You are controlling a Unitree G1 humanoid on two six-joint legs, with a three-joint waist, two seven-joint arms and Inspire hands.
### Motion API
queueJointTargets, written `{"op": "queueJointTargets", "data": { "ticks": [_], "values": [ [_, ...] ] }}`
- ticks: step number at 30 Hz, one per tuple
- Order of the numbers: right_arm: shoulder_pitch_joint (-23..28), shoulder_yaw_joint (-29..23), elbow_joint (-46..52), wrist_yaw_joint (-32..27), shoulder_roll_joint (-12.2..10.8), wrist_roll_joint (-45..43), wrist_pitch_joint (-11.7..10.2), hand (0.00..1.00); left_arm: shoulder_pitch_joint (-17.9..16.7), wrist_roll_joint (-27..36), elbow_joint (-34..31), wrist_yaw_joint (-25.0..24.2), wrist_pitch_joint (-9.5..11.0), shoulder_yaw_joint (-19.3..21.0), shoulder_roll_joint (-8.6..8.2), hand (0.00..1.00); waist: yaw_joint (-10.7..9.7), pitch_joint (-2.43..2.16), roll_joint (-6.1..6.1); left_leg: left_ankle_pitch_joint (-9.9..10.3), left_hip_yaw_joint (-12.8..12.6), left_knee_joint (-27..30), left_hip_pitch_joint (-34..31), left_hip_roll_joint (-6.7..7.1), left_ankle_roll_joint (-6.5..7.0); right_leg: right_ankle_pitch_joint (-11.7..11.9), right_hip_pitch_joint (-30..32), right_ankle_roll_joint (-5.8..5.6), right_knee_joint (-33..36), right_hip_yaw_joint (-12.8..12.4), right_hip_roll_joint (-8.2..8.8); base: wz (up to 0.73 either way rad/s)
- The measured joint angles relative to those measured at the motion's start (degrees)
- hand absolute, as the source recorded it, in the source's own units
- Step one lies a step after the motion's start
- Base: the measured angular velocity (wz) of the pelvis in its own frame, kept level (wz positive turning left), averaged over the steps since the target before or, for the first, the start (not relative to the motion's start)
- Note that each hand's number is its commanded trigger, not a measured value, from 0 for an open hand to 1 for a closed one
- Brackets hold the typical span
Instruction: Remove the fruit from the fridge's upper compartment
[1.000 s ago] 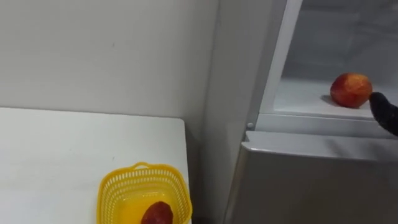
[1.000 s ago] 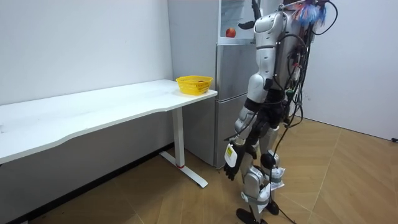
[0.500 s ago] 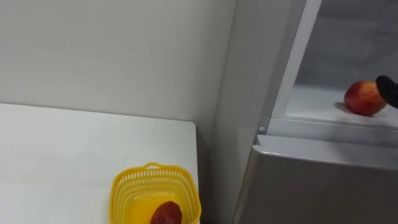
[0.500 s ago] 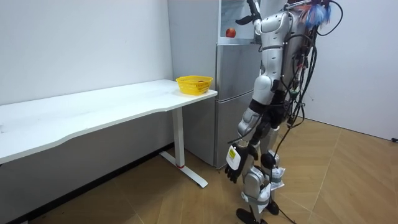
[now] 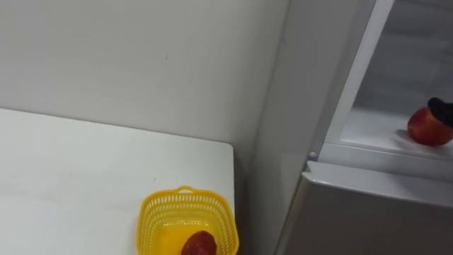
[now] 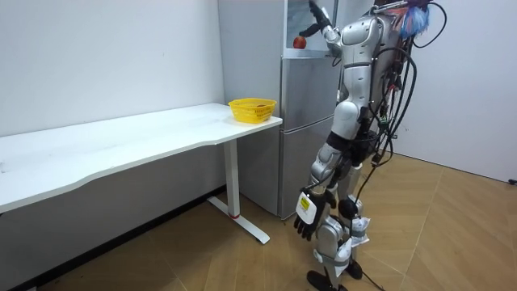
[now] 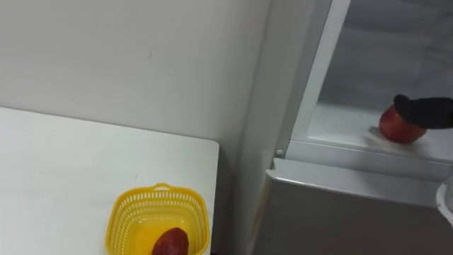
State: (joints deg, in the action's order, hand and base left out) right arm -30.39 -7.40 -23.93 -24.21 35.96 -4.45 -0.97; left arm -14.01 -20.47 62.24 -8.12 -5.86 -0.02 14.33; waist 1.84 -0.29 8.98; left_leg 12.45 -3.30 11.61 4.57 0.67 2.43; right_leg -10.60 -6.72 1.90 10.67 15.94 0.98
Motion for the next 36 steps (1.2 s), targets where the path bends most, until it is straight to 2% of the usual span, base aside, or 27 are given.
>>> {"op": "queueJointTargets", "data": {
  "ticks": [5, 8, 14, 16, 19, 36],
  "values": [
    [0.00, 0.00, -0.88, 4.00, 0.13, 6.89, 2.34, 0.00, -0.60, -0.46, -0.37, -0.43, -0.55, 2.99, 0.20, 0.00, -0.21, -0.06, 0.07, -0.07, 0.45, 0.11, -0.52, 0.00, -0.11, -0.02, 0.31, -0.01, -0.11, 0.77, 0.00, 0.05],
    [0.00, 0.01, -1.15, 5.77, 0.21, 8.66, 2.35, 0.00, -0.73, -0.45, -0.39, -0.40, -0.88, 3.56, 0.30, 0.00, -0.21, -0.10, 0.13, -0.07, 0.64, 0.21, -0.54, 0.02, -0.11, -0.01, 0.22, -0.01, -0.12, 1.18, 0.04, 0.05],
    [0.00, 0.19, -2.37, 8.04, 0.22, 8.74, 2.35, 0.00, -1.16, -0.47, -2.31, -0.23, -1.22, 3.87, 0.57, 0.00, -0.05, -0.52, 0.71, -0.07, 1.05, 0.28, -0.75, 0.05, -0.11, -0.01, 0.15, -0.01, -0.12, 1.58, 0.07, 0.04],
    [0.00, 0.83, -2.40, 8.21, 0.24, 8.75, 2.35, 0.00, -1.30, -0.46, -2.37, -0.22, -1.22, 3.87, 0.60, 0.00, -0.06, -0.50, 0.69, -0.07, 1.05, 0.37, -0.75, 0.05, -0.11, -0.01, 0.10, -0.01, -0.11, 1.59, 0.07, 0.00],
    [-0.02, 1.40, -3.02, 8.94, 0.27, 9.13, 2.26, 0.00, -1.38, -0.41, -2.37, -0.25, -1.24, 3.85, 0.65, 0.00, -0.11, -0.16, 0.23, -0.04, 1.07, 0.68, -0.86, 0.05, -0.10, -0.01, 0.05, 0.00, -0.09, 1.56, 0.09, 0.00],
    [-0.02, 1.50, -5.14, 13.58, 0.30, 13.37, 2.29, 0.00, -2.51, -0.40, -2.03, -0.43, -1.37, 3.84, 0.68, 0.00, -0.45, -0.14, 0.45, -0.04, 1.02, 1.13, -0.79, 0.04, -0.10, 0.00, -0.13, 0.01, 0.03, 1.46, 0.16, 0.00]
  ]
}}
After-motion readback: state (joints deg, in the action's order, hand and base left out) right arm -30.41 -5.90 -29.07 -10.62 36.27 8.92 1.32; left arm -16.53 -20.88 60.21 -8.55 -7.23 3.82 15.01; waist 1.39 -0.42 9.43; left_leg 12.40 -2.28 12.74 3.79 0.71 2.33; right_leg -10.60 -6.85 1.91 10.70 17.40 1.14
